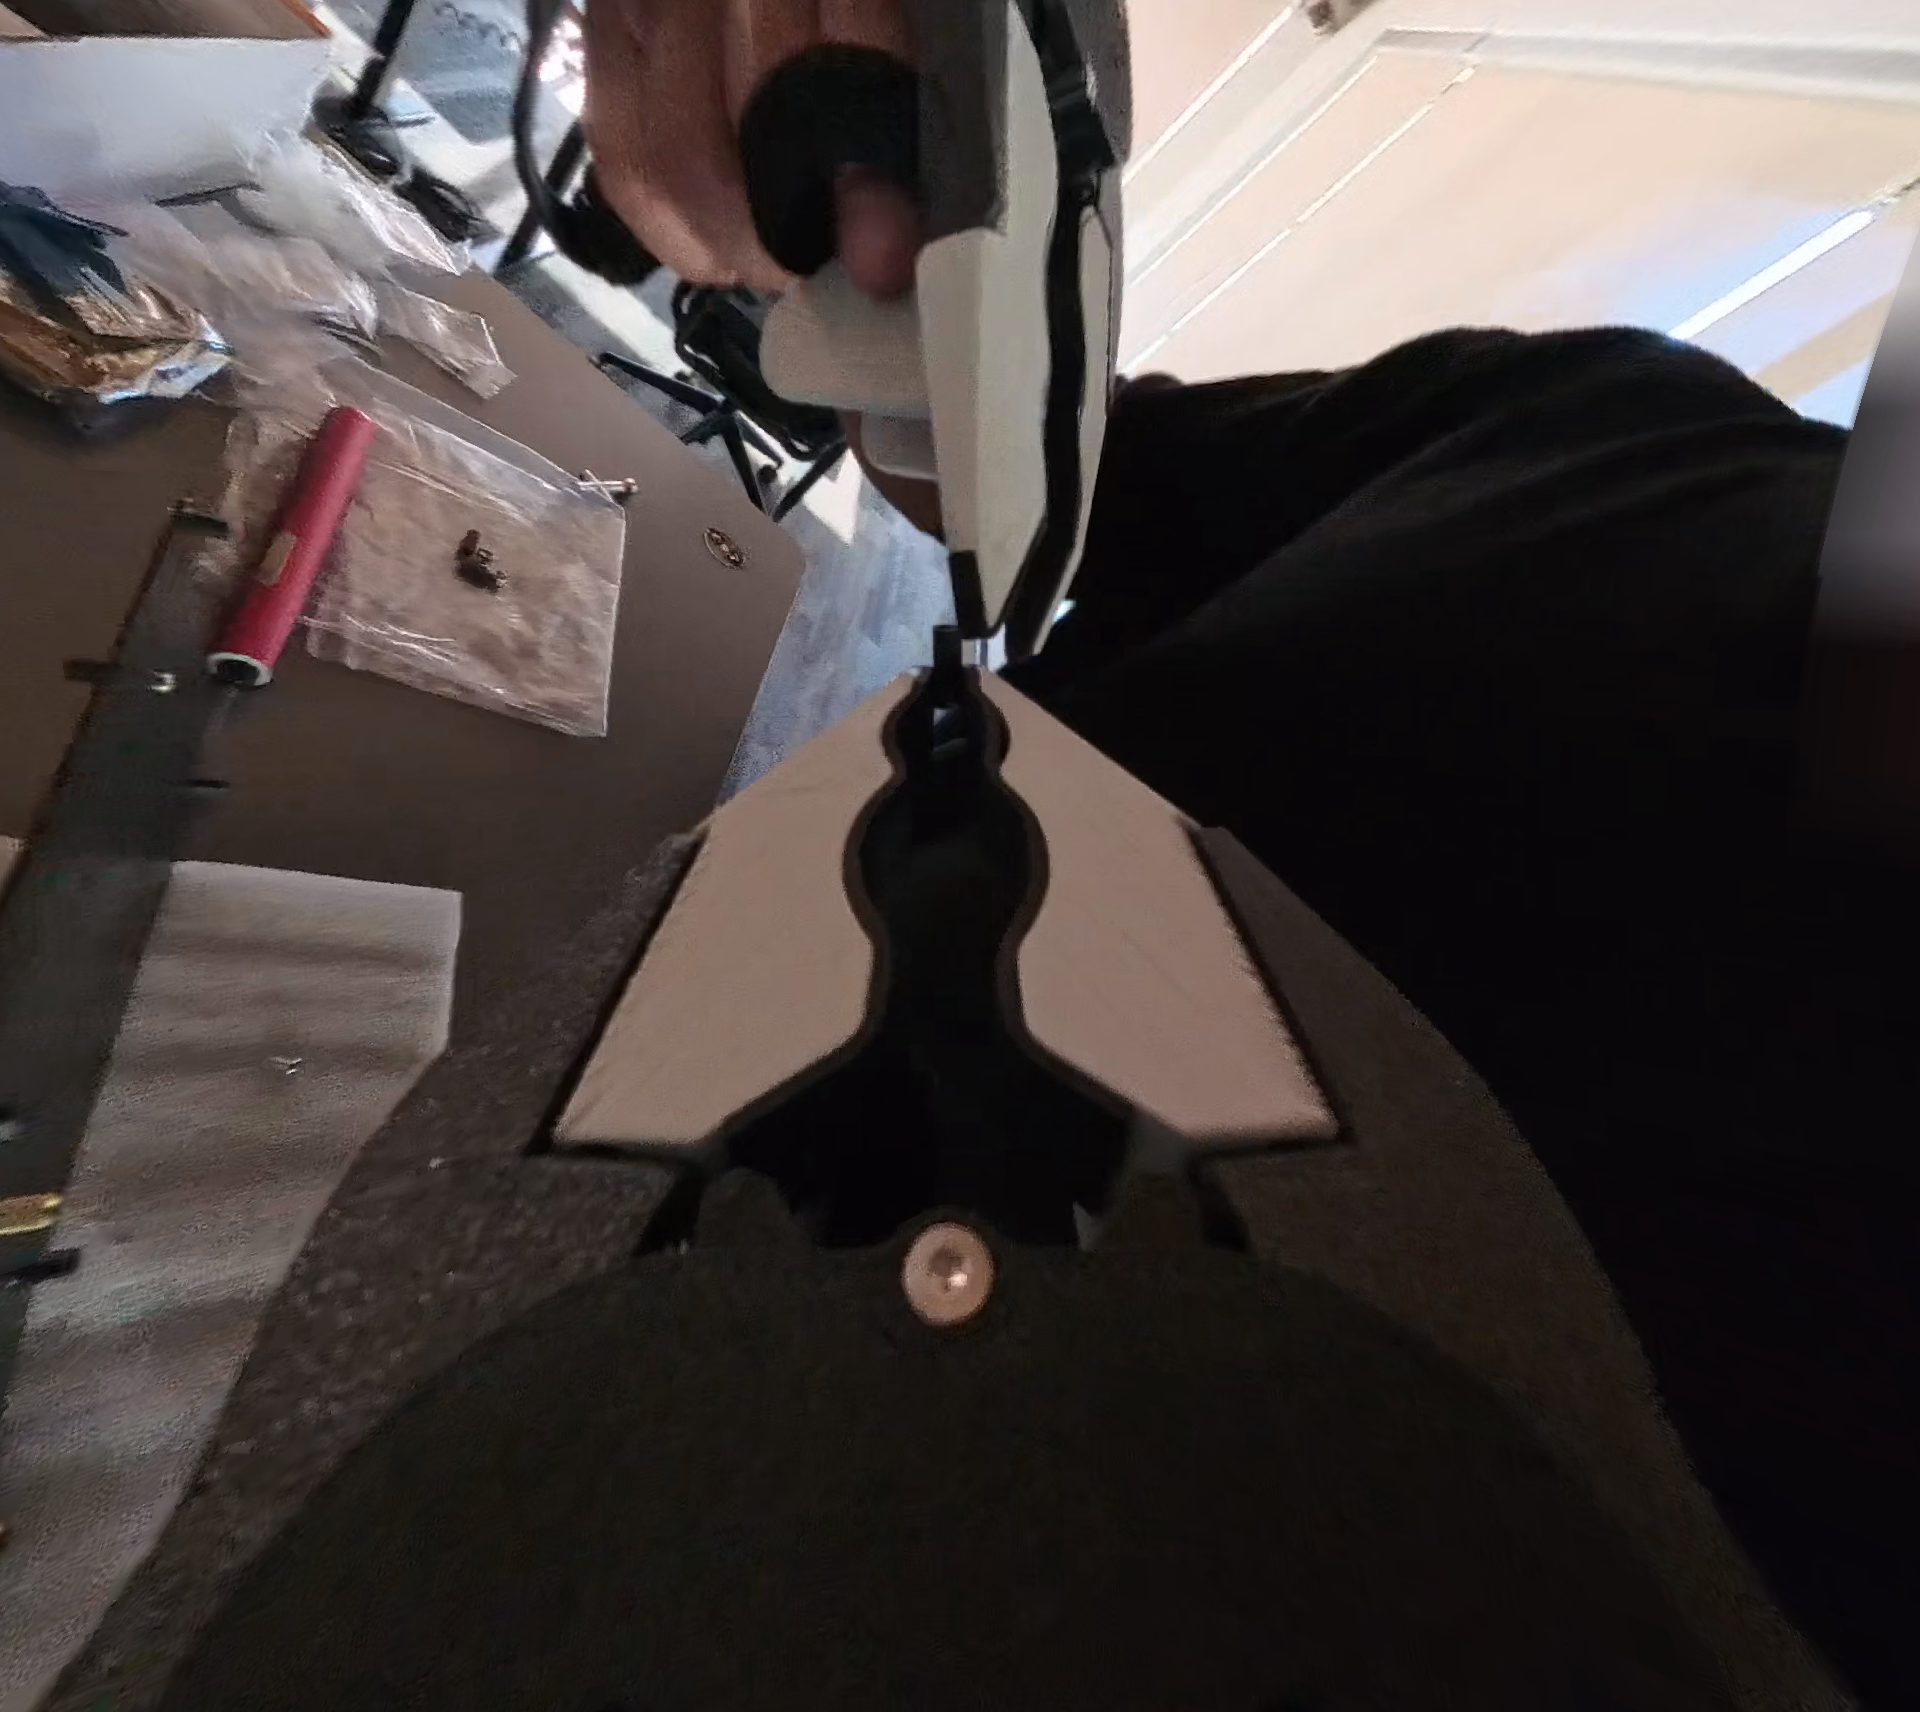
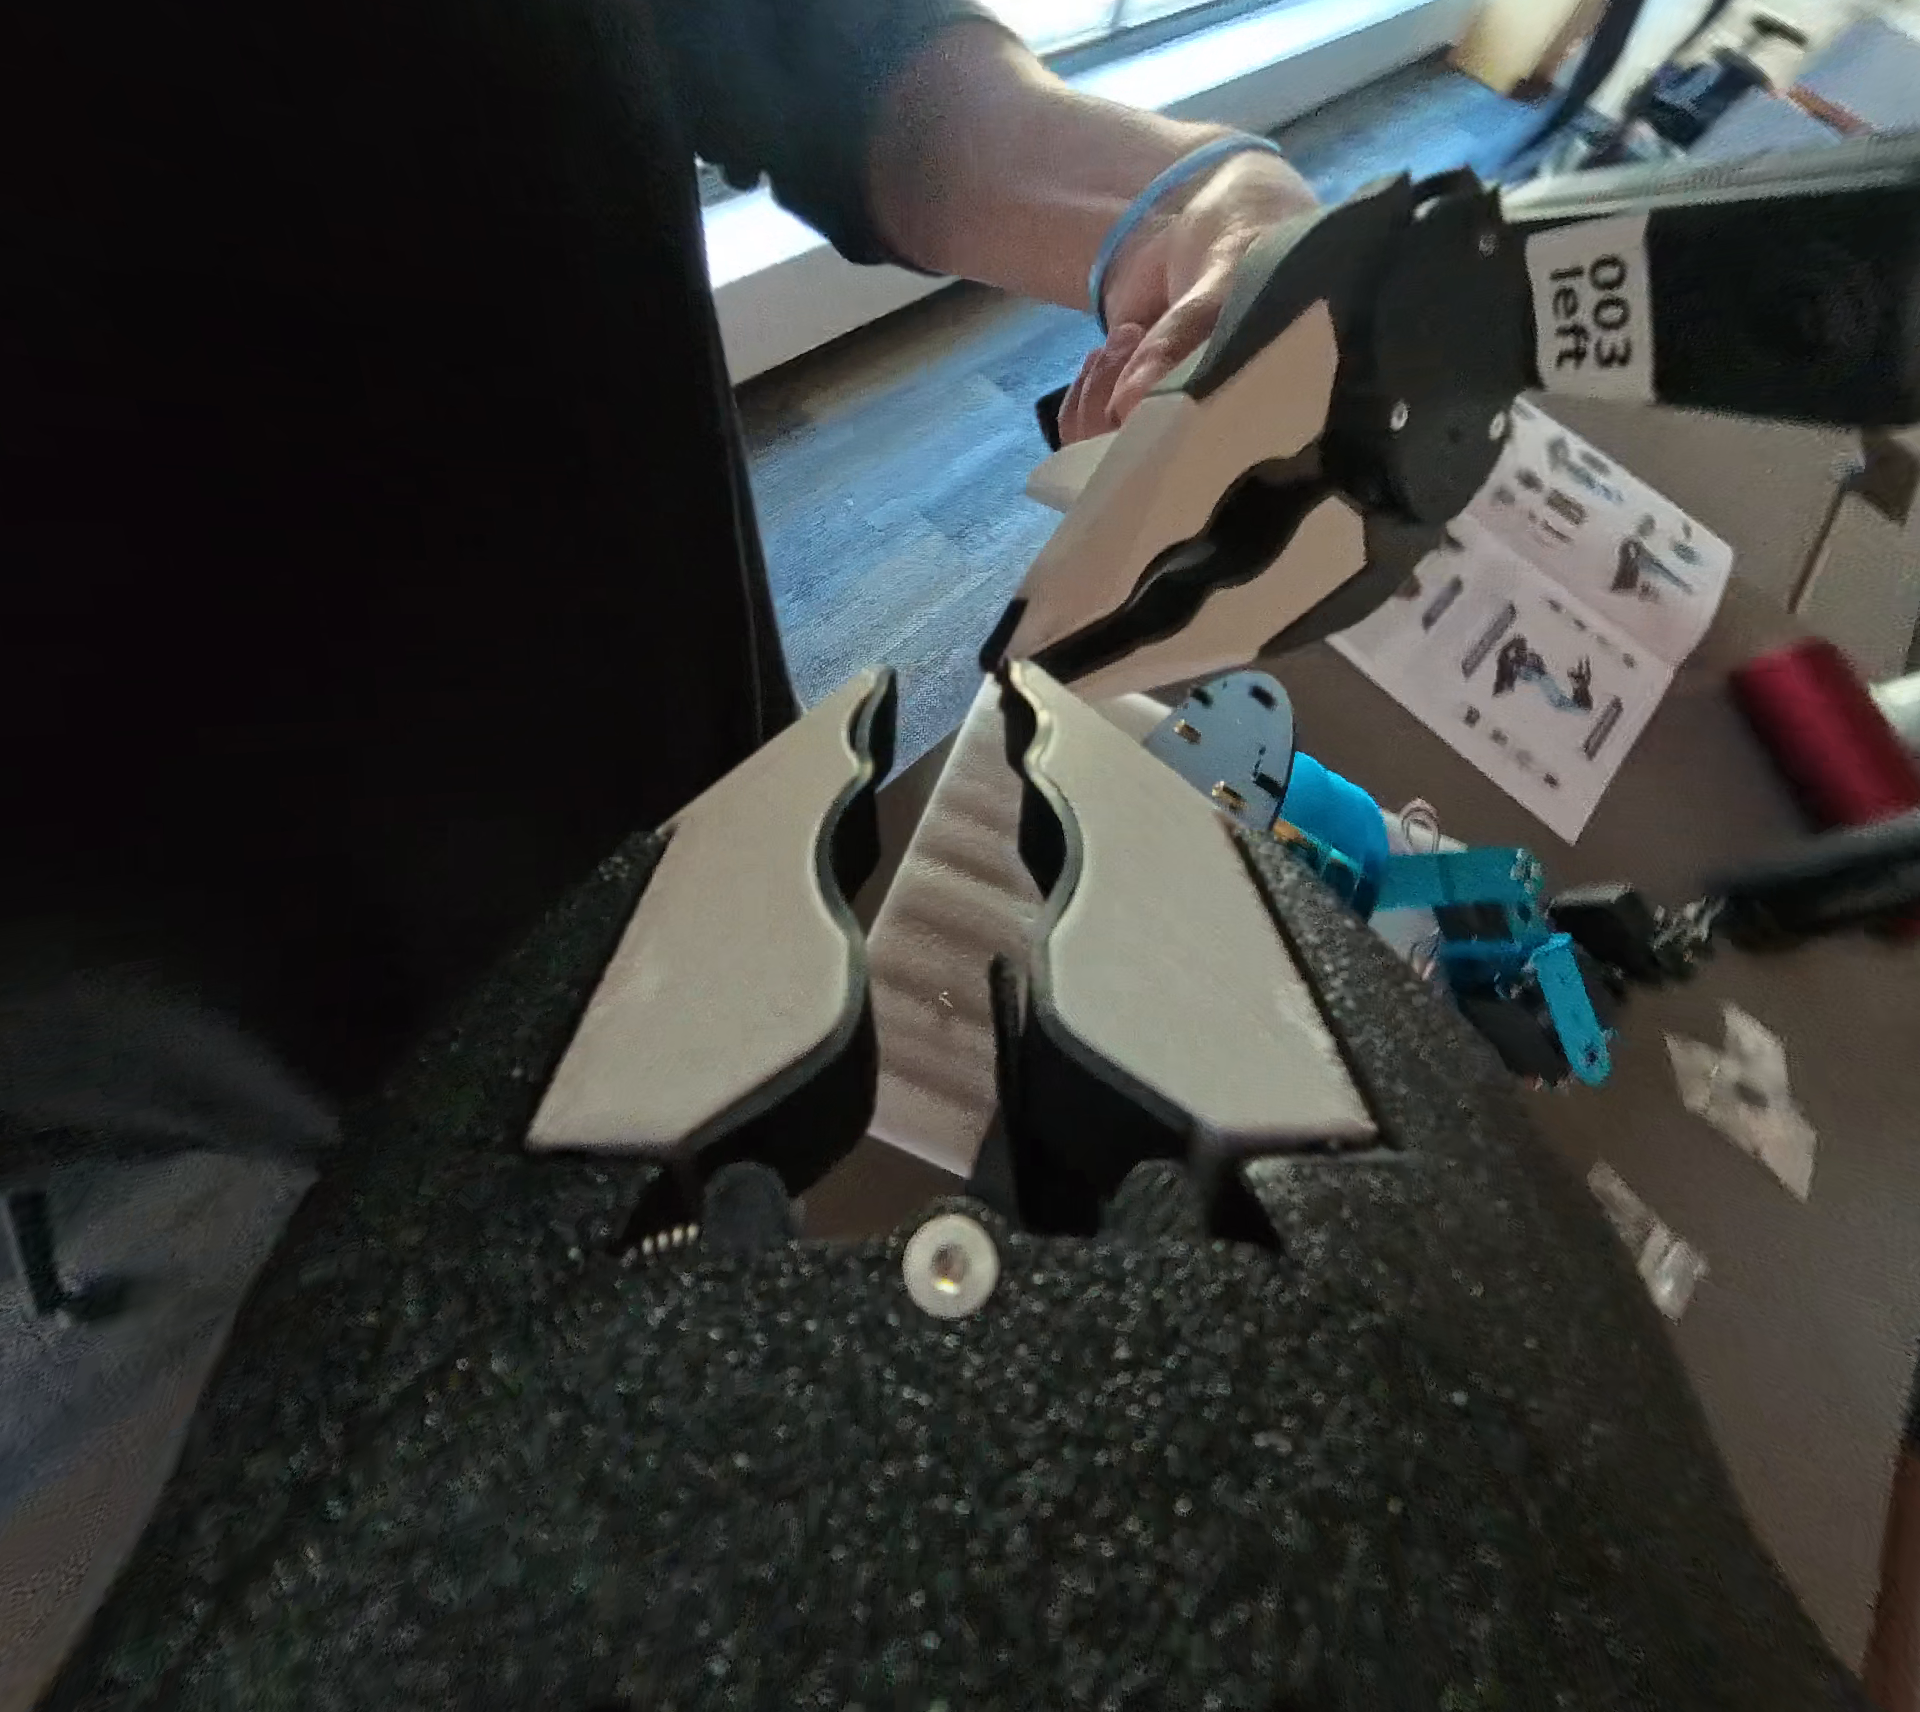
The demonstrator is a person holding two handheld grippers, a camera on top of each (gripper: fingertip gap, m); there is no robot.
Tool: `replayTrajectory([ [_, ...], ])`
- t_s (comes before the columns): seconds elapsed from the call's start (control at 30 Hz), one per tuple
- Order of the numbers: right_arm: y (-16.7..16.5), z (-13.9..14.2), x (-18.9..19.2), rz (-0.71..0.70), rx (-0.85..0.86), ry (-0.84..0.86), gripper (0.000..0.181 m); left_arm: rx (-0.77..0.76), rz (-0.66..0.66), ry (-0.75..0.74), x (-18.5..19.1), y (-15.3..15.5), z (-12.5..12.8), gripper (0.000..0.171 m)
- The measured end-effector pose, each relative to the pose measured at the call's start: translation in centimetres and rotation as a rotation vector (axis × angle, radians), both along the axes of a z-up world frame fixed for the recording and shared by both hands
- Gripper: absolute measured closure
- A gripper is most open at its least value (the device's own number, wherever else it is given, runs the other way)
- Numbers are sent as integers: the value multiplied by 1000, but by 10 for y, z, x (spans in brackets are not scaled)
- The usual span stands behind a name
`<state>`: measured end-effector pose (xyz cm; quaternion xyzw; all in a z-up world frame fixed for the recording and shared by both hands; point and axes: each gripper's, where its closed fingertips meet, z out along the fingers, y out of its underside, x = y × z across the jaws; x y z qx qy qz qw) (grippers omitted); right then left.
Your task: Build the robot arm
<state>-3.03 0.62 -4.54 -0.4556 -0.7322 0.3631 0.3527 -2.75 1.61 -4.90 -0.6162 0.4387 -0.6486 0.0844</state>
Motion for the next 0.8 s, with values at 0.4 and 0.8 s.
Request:
replayTrajectory([
  [0.4,-21,-3,9,362,83,-15,173,-38,215,50,19,-36,6,167],
  [0.8,-9,-27,16,639,55,-90,176,-221,268,70,24,-22,-17,170],
])
